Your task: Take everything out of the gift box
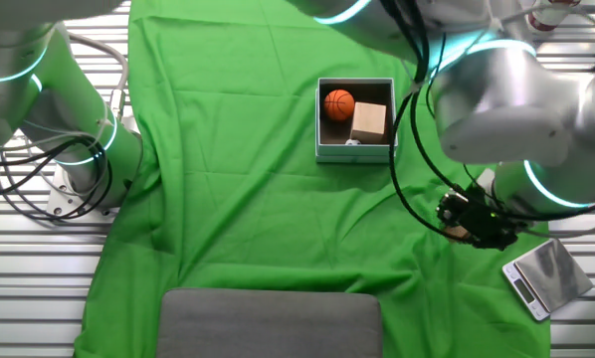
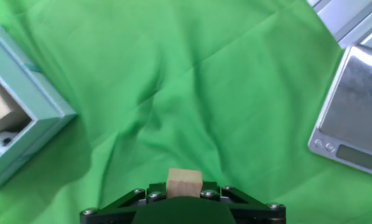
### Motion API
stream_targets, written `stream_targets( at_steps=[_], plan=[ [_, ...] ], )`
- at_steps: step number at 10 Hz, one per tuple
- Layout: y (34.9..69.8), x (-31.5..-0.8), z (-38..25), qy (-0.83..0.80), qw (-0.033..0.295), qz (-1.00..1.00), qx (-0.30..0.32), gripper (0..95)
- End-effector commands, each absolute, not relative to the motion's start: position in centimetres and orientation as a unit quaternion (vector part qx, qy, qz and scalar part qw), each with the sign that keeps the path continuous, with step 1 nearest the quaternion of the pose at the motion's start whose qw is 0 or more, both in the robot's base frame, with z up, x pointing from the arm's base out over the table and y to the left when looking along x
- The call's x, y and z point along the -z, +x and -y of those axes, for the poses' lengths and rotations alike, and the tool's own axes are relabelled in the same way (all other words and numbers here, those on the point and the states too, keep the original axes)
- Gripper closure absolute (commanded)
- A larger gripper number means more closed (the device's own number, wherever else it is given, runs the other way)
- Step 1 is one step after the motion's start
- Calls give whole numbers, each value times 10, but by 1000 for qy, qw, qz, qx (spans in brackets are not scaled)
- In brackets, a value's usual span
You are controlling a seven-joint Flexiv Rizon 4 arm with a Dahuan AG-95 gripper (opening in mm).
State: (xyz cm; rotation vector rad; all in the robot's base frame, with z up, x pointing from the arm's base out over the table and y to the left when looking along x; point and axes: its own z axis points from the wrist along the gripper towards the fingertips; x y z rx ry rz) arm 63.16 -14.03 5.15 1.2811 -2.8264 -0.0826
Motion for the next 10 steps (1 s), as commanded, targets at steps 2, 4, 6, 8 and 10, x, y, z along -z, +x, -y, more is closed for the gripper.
stream_targets(
  at_steps=[2,4,6,8,10],
  plan=[
    [628,-42,140,412,10,911,21,950],
    [627,-38,139,411,4,911,21,950],
    [627,-38,139,413,2,911,19,950],
    [627,-38,139,414,8,910,17,950],
    [627,-38,139,421,10,907,20,570]
  ],
)
